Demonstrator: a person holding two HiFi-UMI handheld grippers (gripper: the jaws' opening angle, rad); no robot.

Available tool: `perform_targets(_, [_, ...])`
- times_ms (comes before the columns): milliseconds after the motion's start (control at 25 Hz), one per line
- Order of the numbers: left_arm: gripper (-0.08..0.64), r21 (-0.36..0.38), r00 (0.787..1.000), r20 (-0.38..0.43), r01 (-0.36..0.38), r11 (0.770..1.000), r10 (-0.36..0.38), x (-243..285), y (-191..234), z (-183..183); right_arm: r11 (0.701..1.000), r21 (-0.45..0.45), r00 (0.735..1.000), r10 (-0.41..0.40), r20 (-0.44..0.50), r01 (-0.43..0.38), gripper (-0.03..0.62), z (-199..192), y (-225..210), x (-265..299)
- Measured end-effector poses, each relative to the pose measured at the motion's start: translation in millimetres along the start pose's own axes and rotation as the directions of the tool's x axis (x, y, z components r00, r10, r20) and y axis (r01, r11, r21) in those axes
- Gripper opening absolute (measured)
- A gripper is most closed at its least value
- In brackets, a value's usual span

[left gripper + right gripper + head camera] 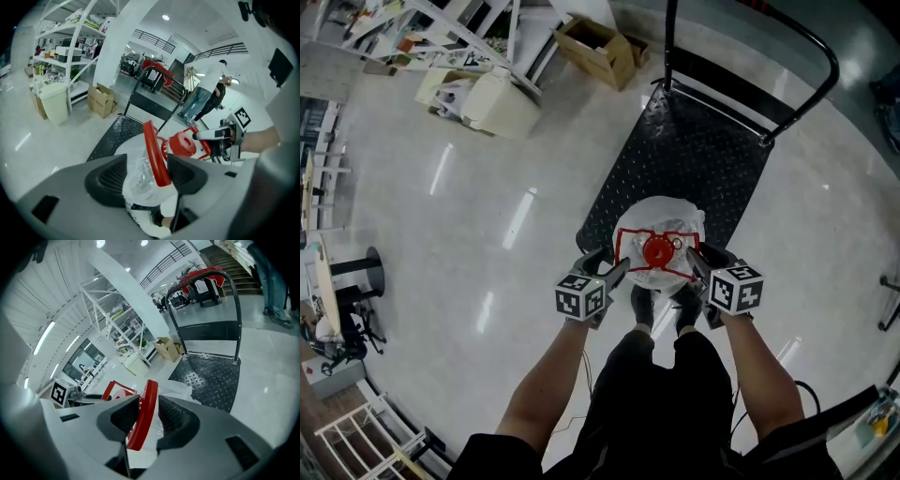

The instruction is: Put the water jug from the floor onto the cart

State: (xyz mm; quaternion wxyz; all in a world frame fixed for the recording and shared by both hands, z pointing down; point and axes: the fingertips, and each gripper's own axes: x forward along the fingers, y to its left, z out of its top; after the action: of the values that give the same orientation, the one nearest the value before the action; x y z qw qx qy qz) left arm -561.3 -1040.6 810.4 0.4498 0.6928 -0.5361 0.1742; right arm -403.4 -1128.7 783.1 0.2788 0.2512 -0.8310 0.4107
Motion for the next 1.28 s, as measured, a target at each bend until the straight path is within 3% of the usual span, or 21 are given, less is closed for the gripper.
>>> perform_targets(200, [0.258,0.065,0.998,0.049,-0.031,0.997,0.027,-22.1,6.4,18.3,0.999,-0.052,0.999,-0.015,0.034,0.016,0.118,12.5,5.2,-11.9])
perform_targets(440, [0.256,0.120,0.984,0.173,0.031,0.992,-0.052,-73.8,-37.1,64.6,0.996,-0.065,0.990,-0.046,0.137,0.055,0.121,45.0,26.0,-63.7])
perform_targets(720, [0.252,0.252,0.902,0.387,0.098,0.963,-0.193,-151.7,-128.7,165.0,0.986,-0.152,0.928,0.000,0.374,0.061,0.112,130.9,92.4,-161.0])
perform_targets(800, [0.188,0.312,0.870,0.419,0.131,0.941,-0.260,-176.7,-162.6,184.3,0.983,-0.171,0.901,0.010,0.434,0.071,0.073,148.5,113.5,-191.7])
perform_targets(880, [0.052,0.363,0.825,0.468,0.146,0.920,-0.316,-202.3,-190.3,206.0,0.981,-0.182,0.870,0.029,0.493,0.070,0.029,166.1,133.4,-219.6])
perform_targets(960, [0.012,0.412,0.795,0.500,0.132,0.902,-0.345,-222.5,-210.2,224.3,0.978,-0.196,0.841,0.048,0.539,0.069,0.014,180.4,150.9,-243.5])
perform_targets(1200, [0.002,0.476,0.767,0.506,0.133,0.869,-0.394,-257.1,-247.9,235.5,0.958,-0.260,0.812,0.056,0.581,0.120,0.003,185.8,185.4,-293.6])
perform_targets(1280, [0.002,0.510,0.760,0.493,0.141,0.849,-0.423,-264.1,-263.4,234.3,0.952,-0.271,0.804,0.050,0.592,0.141,0.003,182.8,190.9,-308.8])
